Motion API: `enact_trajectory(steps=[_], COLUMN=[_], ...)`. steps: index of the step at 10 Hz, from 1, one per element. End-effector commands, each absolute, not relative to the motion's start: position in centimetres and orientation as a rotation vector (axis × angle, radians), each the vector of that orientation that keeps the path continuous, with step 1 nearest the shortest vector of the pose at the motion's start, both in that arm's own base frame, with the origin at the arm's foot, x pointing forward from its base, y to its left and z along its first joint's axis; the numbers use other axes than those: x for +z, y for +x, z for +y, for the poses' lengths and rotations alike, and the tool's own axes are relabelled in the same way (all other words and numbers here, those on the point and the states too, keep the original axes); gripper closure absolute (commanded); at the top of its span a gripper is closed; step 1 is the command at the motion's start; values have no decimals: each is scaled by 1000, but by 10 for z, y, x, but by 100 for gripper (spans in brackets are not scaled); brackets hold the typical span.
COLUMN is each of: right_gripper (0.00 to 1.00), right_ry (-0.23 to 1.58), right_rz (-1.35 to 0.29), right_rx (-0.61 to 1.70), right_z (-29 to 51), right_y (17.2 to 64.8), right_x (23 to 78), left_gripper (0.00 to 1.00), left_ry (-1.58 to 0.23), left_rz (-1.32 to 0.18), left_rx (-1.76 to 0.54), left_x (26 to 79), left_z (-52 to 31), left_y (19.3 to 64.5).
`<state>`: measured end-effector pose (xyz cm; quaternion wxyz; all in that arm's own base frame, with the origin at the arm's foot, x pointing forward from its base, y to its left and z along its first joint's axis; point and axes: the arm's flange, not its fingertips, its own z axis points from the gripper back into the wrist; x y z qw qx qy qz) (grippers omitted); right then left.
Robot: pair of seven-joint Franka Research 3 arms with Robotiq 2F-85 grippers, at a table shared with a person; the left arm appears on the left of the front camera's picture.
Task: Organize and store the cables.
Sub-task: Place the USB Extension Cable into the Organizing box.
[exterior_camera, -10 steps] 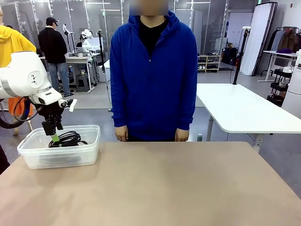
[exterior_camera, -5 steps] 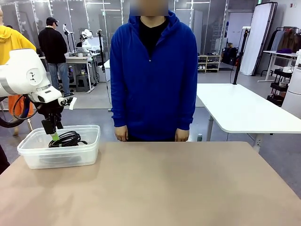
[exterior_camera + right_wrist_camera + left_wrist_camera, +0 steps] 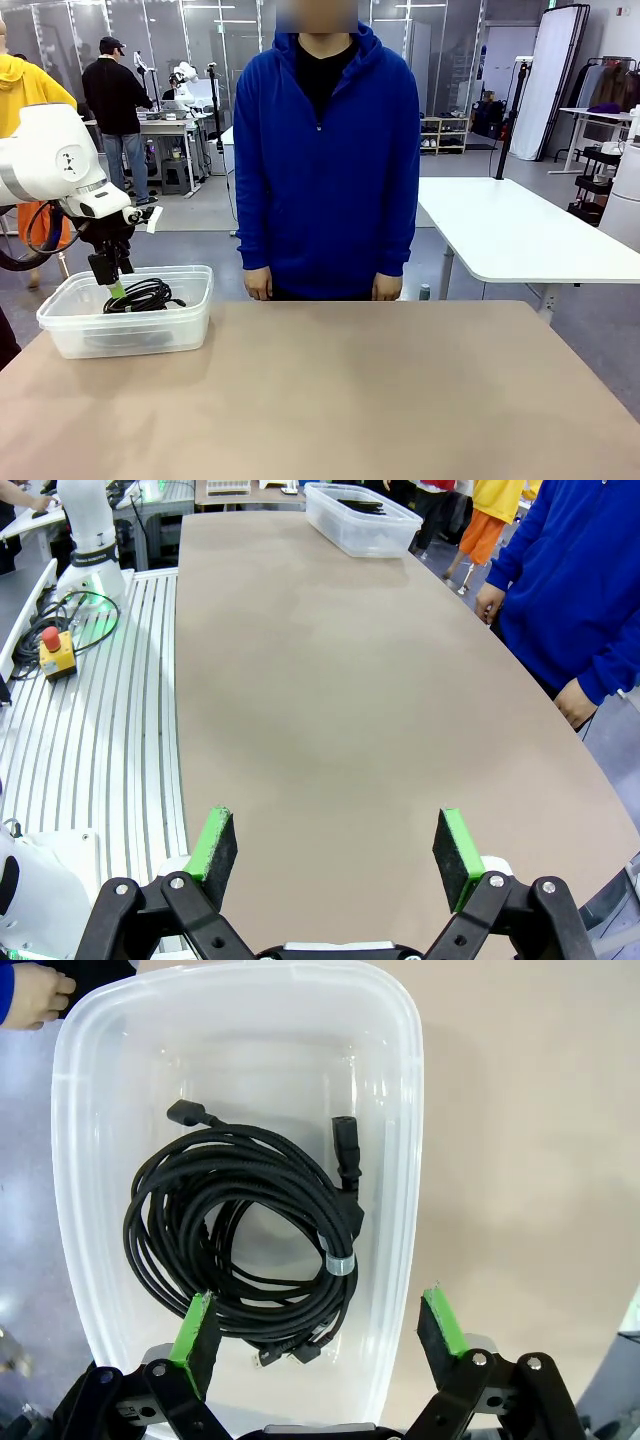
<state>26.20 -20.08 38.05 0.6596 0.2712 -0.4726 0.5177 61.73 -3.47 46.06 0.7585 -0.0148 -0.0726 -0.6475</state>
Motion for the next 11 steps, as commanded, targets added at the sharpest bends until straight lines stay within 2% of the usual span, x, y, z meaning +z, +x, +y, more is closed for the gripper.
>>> enact_trajectory(steps=[1, 11], right_gripper=[0, 0], right_ry=[612, 612], right_rz=[-1095, -1095], right_rx=[1172, 1172], right_z=[-200, -200], right_y=[263, 263], right_x=[381, 381], left_gripper=[0, 0], left_ry=[-16, -16], left_rz=[-163, -163], left_rx=[-1408, -1408], left_x=[462, 462], left_z=[-32, -32], left_y=[619, 619])
